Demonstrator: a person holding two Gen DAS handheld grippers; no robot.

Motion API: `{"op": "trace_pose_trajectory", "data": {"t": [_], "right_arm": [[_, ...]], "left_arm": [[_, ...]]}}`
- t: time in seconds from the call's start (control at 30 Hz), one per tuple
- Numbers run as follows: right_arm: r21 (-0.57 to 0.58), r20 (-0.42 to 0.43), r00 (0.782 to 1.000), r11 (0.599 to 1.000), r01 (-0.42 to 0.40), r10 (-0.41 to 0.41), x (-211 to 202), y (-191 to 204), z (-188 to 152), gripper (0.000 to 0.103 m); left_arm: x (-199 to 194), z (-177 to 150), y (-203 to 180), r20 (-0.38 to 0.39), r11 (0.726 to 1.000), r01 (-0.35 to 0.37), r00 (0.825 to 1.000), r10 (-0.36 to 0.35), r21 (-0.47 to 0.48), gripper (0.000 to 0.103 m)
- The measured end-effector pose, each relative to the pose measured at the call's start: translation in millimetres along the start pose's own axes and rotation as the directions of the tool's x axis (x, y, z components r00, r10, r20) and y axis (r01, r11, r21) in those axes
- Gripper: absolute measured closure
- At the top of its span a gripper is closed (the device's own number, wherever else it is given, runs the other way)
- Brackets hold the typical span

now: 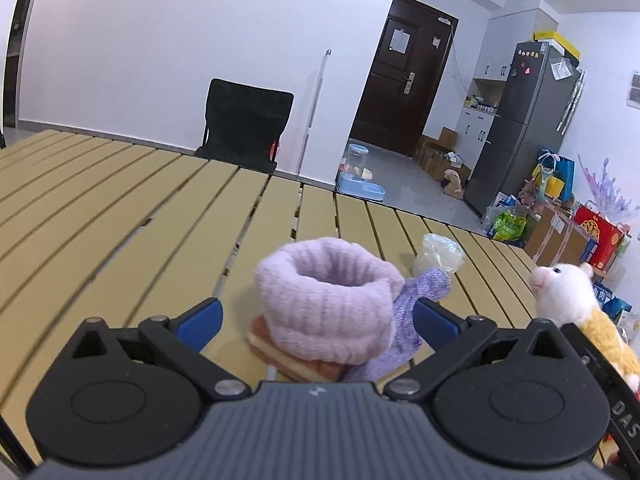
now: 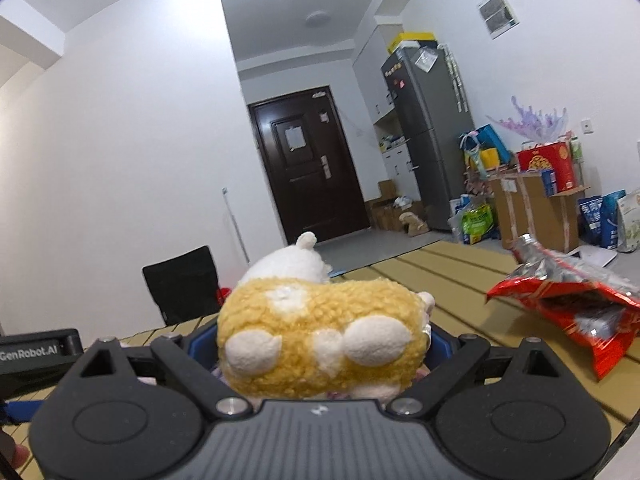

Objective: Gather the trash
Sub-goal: 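Grasp the yellow plush with right tool while left tool grasps pink knit plush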

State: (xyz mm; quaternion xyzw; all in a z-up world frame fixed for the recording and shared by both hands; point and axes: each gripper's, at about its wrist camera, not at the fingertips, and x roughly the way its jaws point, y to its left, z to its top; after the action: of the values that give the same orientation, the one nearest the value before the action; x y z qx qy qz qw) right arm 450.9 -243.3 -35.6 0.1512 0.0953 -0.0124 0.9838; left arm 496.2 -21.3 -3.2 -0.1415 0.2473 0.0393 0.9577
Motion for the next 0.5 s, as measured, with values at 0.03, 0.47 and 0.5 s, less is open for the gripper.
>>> {"op": "trace_pose_trajectory", "data": {"t": [0.03, 0.47, 0.5], "right_arm": [[0.003, 0.005, 1.0, 1.0, 0.008, -0.008, 1, -4, 0, 0.008], [0.024, -0.02, 0.999, 0.999, 0.048, -0.047, 21, -27, -2, 0.008], [0.024, -0.022, 0.999, 0.999, 0.044, -0.043, 22, -27, -2, 0.008]], "left_arm": [[3, -1, -2, 0.002, 1.0, -0.002, 1.0, 0.002, 0.0, 0.0], [34, -3, -9, -0.019, 0.999, -0.051, 0.999, 0.051, -0.015, 0.052], [34, -3, -8, -0.017, 0.999, -0.045, 0.999, 0.045, -0.023, 0.056]]}}
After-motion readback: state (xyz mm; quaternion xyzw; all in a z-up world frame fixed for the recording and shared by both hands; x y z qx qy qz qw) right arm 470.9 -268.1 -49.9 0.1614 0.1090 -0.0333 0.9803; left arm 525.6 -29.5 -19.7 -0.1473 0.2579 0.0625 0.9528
